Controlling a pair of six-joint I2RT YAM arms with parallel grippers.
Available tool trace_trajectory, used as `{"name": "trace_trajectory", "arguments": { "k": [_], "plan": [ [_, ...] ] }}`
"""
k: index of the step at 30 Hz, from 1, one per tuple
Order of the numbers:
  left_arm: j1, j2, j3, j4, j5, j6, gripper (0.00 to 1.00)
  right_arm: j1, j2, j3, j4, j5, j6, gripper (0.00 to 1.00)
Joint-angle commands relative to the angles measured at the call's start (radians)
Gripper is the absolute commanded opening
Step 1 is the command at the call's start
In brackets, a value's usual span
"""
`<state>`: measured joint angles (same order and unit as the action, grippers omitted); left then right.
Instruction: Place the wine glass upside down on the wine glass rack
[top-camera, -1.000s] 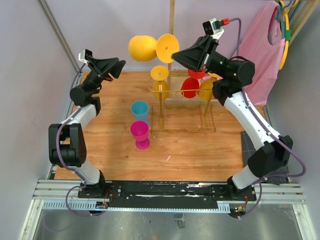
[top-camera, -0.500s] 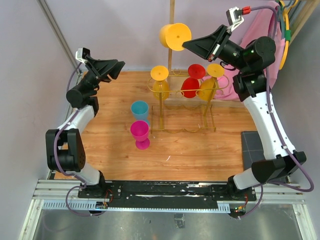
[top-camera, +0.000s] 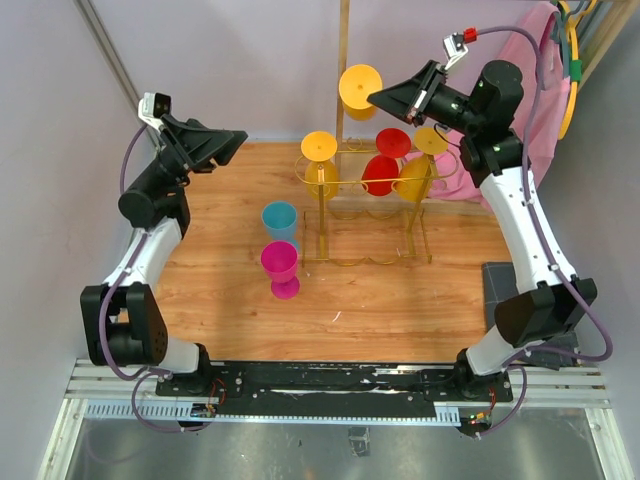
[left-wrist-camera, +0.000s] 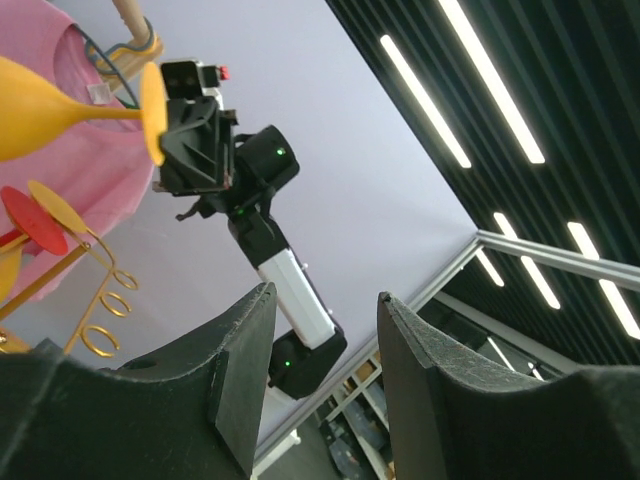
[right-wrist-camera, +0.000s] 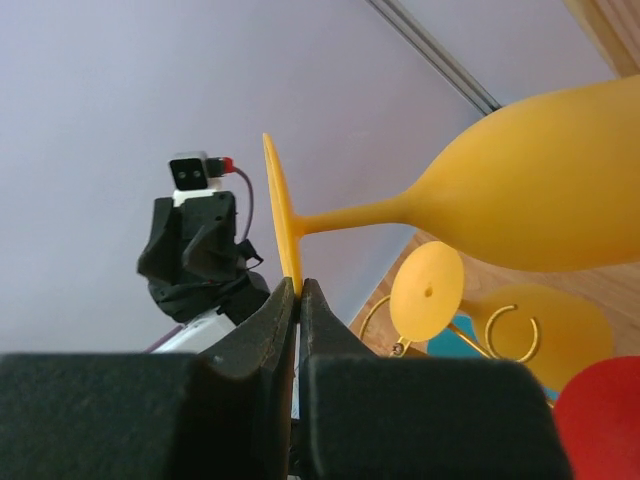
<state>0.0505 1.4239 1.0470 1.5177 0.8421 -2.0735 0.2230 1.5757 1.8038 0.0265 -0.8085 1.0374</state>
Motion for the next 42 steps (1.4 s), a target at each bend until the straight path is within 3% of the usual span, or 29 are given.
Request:
{"name": "trace_trajectory", "arguments": {
  "k": [1,14,42],
  "plan": [
    [0.009,-0.035,0.008,0.052,0.035,-0.020,0.49,-0.011,0.023,0.055,-0.068,0.027,-0.045,0.01],
    [0.011,-0.043,0.005,0.050,0.026,-0.029,0.49,-0.011,0.066,0.063,-0.208,0.016,-0.065,0.01],
    [0.011,-0.024,0.008,0.060,0.015,-0.044,0.49,-0.008,0.107,0.031,-0.315,-0.059,-0.108,0.01]
  ]
}}
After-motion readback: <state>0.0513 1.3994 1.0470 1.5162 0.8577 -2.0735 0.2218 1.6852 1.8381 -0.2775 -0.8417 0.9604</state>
